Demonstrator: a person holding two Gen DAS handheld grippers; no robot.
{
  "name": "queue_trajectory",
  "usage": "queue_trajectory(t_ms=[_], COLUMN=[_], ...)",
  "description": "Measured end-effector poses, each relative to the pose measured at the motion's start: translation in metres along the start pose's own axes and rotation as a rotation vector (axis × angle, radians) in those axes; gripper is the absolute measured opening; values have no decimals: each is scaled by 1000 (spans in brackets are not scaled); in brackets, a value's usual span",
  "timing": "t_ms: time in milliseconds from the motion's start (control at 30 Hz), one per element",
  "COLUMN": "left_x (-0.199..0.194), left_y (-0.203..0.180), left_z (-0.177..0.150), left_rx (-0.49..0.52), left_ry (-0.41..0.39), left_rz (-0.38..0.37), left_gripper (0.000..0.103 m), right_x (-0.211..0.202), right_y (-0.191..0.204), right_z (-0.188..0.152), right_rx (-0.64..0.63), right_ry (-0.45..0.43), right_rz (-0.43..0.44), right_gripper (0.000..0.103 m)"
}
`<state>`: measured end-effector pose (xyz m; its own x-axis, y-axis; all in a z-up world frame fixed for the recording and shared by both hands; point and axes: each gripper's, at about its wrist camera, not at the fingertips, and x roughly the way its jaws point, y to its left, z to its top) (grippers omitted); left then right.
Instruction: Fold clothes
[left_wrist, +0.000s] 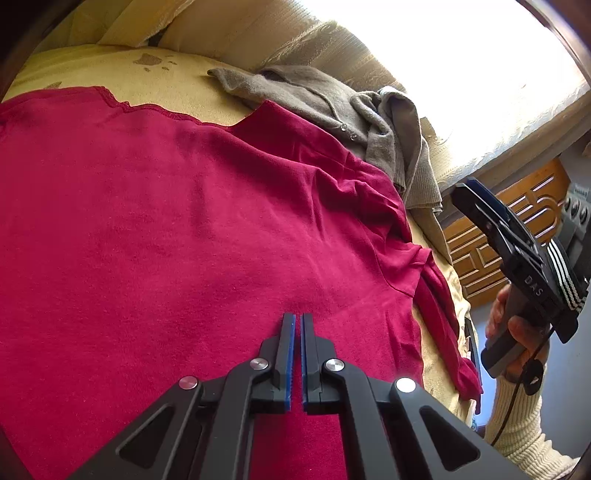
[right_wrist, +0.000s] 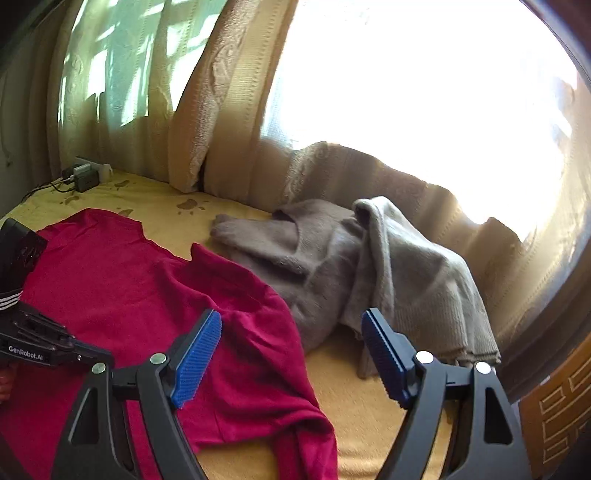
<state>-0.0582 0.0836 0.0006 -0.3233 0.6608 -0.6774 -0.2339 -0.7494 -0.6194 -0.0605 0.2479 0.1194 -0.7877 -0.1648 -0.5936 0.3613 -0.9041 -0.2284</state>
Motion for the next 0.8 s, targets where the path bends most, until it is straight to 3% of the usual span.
queue_trajectory(t_ms=[200,300,367,400,467,500,567,600,633,800], left_x=[-4,-11,-13,-12,-12,-12,-12,-12,-12,-14], left_y=[-1,-4,0,3,9,10,11,11,11,13], left_z=[2,4,5,6,6,6,6,5,5,2], left_rx=[0,26,21,8,-14,-20,-21,-21,-20,-13], left_ry=[4,-21,-28,-25,-23,-23,-25,-26,-26,-37], left_rz=[28,92,104,93,65,56,52,51,50,51], left_gripper=[2,2,2,2,2,2,2,2,2,2], right_x=[70,111,131,140,151,156,156,153,150,142], right_y=[46,50,57,60,66,67,65,61,56,51], right_z=[44,52,50,47,40,36,31,32,33,38], right_rx=[-104,-118,-156,-180,-208,-211,-187,-162,-136,-132], right_ry=[40,109,144,163,217,249,246,225,205,123], right_rz=[158,252,256,254,262,258,244,228,212,96], right_gripper=[80,80,79,76,57,40,30,19,14,14])
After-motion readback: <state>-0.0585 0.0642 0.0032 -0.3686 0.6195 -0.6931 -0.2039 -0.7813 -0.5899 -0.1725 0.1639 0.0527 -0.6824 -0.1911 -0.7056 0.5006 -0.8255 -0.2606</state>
